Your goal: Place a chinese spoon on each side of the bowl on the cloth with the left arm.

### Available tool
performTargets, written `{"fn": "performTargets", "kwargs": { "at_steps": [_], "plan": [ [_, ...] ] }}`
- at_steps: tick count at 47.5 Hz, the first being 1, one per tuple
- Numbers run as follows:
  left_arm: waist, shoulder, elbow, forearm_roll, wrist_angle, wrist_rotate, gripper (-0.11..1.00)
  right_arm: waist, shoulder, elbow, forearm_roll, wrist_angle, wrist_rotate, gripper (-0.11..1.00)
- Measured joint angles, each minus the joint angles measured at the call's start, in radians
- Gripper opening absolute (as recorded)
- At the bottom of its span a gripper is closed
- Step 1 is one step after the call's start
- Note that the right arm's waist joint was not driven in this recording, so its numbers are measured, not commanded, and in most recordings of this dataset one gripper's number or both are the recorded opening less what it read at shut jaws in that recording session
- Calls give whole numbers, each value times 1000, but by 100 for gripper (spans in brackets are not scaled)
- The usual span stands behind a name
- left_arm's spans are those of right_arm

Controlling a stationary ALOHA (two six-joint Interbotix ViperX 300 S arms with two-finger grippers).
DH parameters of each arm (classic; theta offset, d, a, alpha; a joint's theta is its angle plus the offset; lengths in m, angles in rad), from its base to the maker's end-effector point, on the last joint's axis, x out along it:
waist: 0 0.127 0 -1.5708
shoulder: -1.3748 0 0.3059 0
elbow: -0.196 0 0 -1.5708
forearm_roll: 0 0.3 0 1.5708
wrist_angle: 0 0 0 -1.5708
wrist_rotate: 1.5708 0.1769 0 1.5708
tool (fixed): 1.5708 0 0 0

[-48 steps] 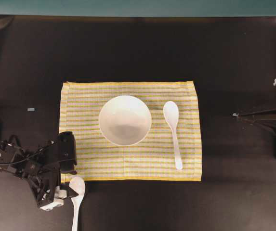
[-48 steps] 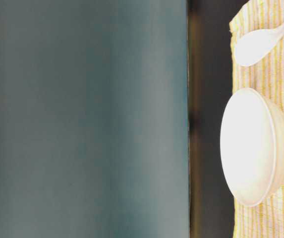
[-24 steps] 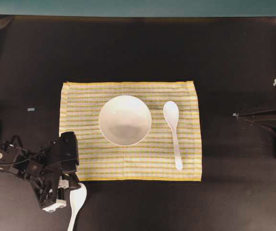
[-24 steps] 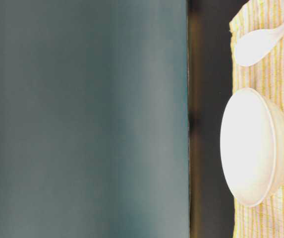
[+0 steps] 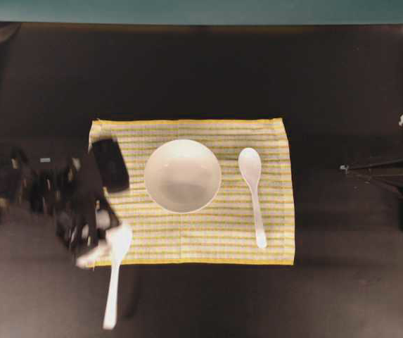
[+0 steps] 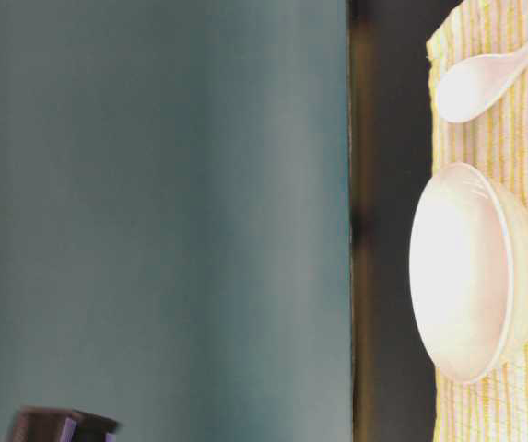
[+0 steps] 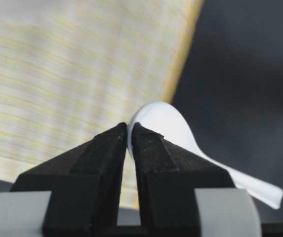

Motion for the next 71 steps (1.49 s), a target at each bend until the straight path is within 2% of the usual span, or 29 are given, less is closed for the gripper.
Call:
{"fn": "performTargets", "kwargs": {
  "at_steps": [13,18,24,36,44,67,71],
  "plan": [
    [219,-44,23,0,12,81,6,0,2,2,2,0,0,-1],
    [267,-48,40,0,12,126,6,0,2,3,2,0,0,-1],
    [291,-38,64,2,-6,178,6,0,2,5,2,0,0,-1],
    [347,29,124,2,-173,242,6,0,0,11,2,0,0,-1],
    [370,54,158,0,-258,256,6,0,0,12,2,-2,0,-1],
    [376,123,227,0,-465,259,7,0,0,25,2,-8,0,-1],
    [376,149,235,0,-499,259,12,0,0,25,2,-8,0,-1]
  ]
}}
